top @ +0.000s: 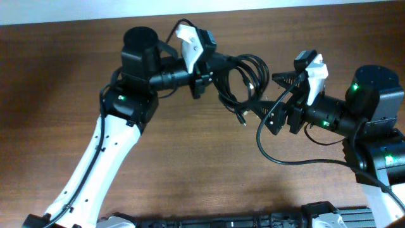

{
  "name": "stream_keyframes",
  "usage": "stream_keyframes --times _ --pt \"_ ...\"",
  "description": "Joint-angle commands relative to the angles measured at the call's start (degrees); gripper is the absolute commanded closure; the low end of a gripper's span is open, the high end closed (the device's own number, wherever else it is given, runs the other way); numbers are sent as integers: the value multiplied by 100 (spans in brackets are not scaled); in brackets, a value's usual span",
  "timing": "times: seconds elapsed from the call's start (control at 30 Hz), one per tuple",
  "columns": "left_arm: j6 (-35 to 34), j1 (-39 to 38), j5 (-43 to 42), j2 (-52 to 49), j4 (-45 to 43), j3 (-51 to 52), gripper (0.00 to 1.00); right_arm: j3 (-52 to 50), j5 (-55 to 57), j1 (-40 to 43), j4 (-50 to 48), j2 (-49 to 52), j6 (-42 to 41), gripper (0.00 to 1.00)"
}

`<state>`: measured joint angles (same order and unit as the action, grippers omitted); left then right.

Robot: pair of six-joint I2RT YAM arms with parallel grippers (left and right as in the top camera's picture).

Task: Untangle cables

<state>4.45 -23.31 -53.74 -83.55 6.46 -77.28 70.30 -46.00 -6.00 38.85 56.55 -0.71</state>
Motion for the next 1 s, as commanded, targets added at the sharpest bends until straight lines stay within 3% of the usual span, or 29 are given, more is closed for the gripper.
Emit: stream_keyframes --times 0.0,0.2,0.37,0.43,0.47,0.53,0.6,0.63,0.67,0.7,0.73,0.77,0.8,0.97 --pt "-122 -170 -157 173 -101 -146 100 44 -310 7 33 -7 -129 1" --pt "-127 -282 -396 173 -304 -146 100 44 -337 7 79 7 -131 0" --pt "-120 -557 -391 173 -586 -146 100 44 -334 0 81 7 -153 7" --pt "-118 -649 -389 173 -695 -146 100 44 -334 2 81 7 -153 23" --pt "-118 -664 -387 173 -739 -146 100 44 -334 2 81 7 -151 45" --pt "-118 -664 -330 173 -750 -146 100 44 -332 2 98 7 -151 72" --pt "-120 -662 -234 173 -750 -146 100 44 -332 2 127 7 -149 92" --pt "-120 -649 -234 173 -758 -146 100 44 -332 2 140 7 -149 96" --pt "-120 -625 -240 173 -772 -146 94 44 -330 2 146 7 -149 96" --pt "-122 -588 -240 173 -772 -146 76 44 -330 2 142 7 -146 96" --pt "-125 -553 -243 173 -763 -146 64 44 -319 2 138 7 -146 96" --pt "-122 -527 -240 173 -732 -146 17 44 -256 7 140 4 -144 96" --pt "-125 -485 -245 173 -699 -146 1 44 -173 9 142 4 -144 96" --pt "-129 -186 -243 179 -258 -146 1 44 363 9 122 4 59 96"
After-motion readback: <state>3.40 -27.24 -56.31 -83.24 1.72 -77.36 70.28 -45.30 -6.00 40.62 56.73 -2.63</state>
